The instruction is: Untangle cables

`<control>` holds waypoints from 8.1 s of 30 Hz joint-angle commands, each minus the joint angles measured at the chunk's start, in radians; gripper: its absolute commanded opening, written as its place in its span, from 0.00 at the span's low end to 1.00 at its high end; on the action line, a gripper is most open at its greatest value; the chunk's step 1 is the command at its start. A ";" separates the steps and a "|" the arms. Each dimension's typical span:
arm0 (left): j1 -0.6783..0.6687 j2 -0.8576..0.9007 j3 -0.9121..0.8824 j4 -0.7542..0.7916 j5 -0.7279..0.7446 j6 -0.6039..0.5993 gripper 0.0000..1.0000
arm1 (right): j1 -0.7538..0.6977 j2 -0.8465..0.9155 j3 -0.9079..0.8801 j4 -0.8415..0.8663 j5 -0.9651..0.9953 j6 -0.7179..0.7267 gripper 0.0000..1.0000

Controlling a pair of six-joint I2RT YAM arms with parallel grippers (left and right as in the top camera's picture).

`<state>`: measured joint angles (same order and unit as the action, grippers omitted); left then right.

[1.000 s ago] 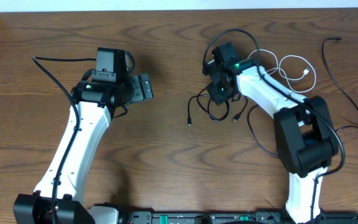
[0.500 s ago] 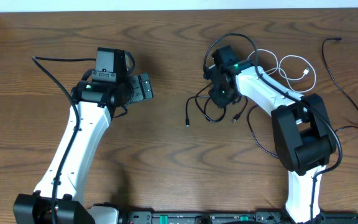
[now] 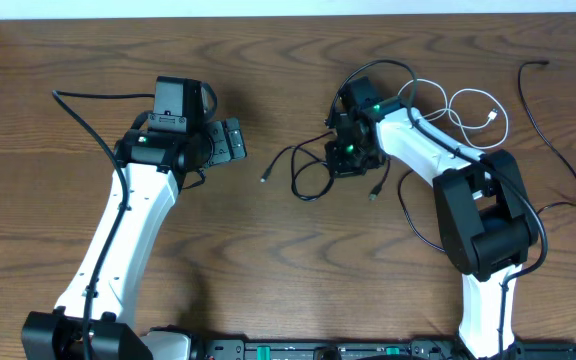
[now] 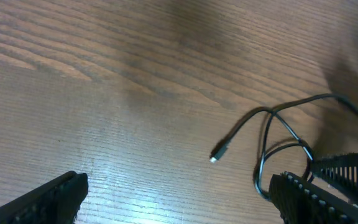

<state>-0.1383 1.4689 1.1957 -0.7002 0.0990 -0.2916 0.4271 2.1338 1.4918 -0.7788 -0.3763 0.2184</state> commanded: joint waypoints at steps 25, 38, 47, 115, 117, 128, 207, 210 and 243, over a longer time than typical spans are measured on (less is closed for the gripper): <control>0.003 -0.004 0.000 -0.003 -0.005 -0.001 0.98 | 0.029 -0.066 0.049 -0.039 0.064 -0.322 0.33; 0.002 -0.004 0.000 -0.003 -0.005 -0.001 0.98 | 0.113 0.010 0.048 0.003 0.177 -0.376 0.19; 0.002 -0.004 0.000 -0.003 -0.005 -0.001 0.98 | 0.109 0.010 0.049 0.032 0.213 -0.380 0.56; 0.002 -0.004 0.000 -0.003 -0.005 -0.001 0.98 | 0.035 -0.316 0.082 -0.001 0.697 -0.414 0.01; 0.003 -0.004 0.000 -0.003 -0.005 -0.001 0.98 | 0.005 -0.330 0.082 -0.050 0.750 -0.405 0.01; 0.002 -0.004 0.000 -0.003 -0.005 -0.001 0.98 | -0.202 -0.331 0.066 -0.175 0.242 -0.316 0.32; 0.002 -0.004 0.000 -0.003 -0.005 -0.001 0.98 | -0.419 -0.594 -0.009 -0.235 0.358 -0.256 0.99; 0.002 -0.004 0.000 -0.003 -0.005 -0.001 0.98 | -0.419 -0.594 -0.009 -0.235 0.358 -0.256 0.99; -0.005 -0.014 -0.063 0.085 -0.009 0.022 0.98 | -0.419 -0.594 -0.009 -0.235 0.358 -0.256 0.99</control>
<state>-0.1402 1.4677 1.1862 -0.6758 0.0990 -0.2867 0.0090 1.5402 1.4883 -1.0126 -0.0086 -0.0509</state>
